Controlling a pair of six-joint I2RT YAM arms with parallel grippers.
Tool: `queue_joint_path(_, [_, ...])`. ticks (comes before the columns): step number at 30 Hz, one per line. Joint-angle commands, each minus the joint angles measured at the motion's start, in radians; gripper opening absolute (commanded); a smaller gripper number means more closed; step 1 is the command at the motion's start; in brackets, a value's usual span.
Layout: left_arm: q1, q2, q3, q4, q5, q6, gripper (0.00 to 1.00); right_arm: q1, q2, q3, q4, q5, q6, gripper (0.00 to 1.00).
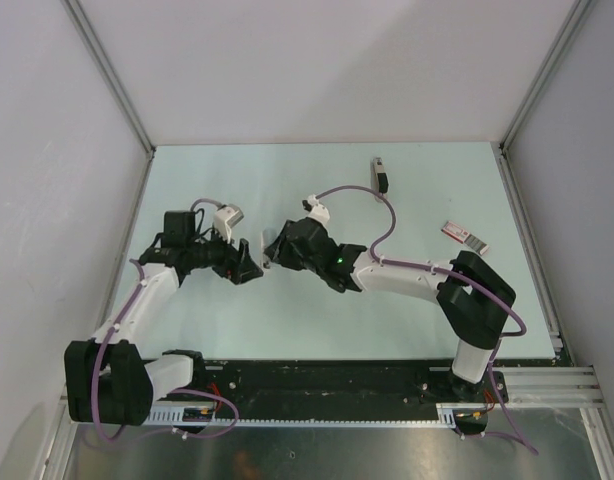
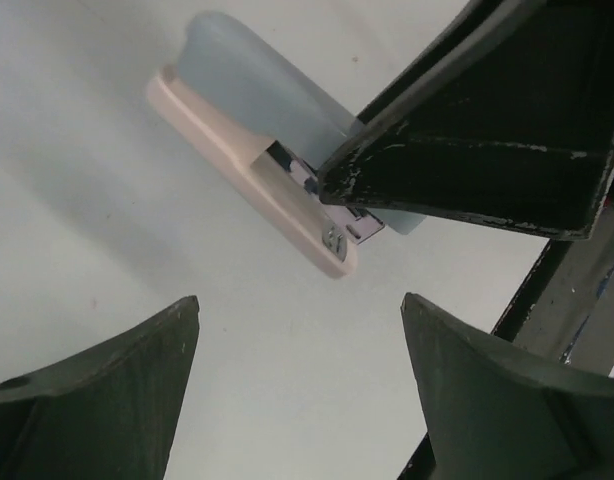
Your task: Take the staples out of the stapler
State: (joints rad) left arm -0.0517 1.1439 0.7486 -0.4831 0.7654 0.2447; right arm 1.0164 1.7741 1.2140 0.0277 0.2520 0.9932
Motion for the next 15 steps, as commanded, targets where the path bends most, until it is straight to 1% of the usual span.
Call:
queue_joint_path(1, [0.007,-0.035,-0.027,-0.004,0.110,0.165,0.83,-0.004,-0.049,0.004,0.144,-0.023,0.067,0.00])
queue_joint_path(3, [0.006,-0.027,-0.037,-0.005,0.115,0.192,0.75,-0.002,-0.048,0.001,0.155,-0.029,0.075,0.00])
queue_joint_path(6, [0.007,-0.005,-0.038,-0.005,0.108,0.213,0.69,0.001,-0.047,-0.003,0.162,-0.038,0.080,0.00])
queue_joint_path(9, [0.007,0.005,-0.031,-0.006,0.110,0.213,0.68,0.005,-0.049,-0.007,0.167,-0.043,0.082,0.00])
queue_joint_path(15, [0.007,0.010,-0.018,-0.004,0.104,0.209,0.68,0.013,-0.049,-0.016,0.183,-0.058,0.087,0.00])
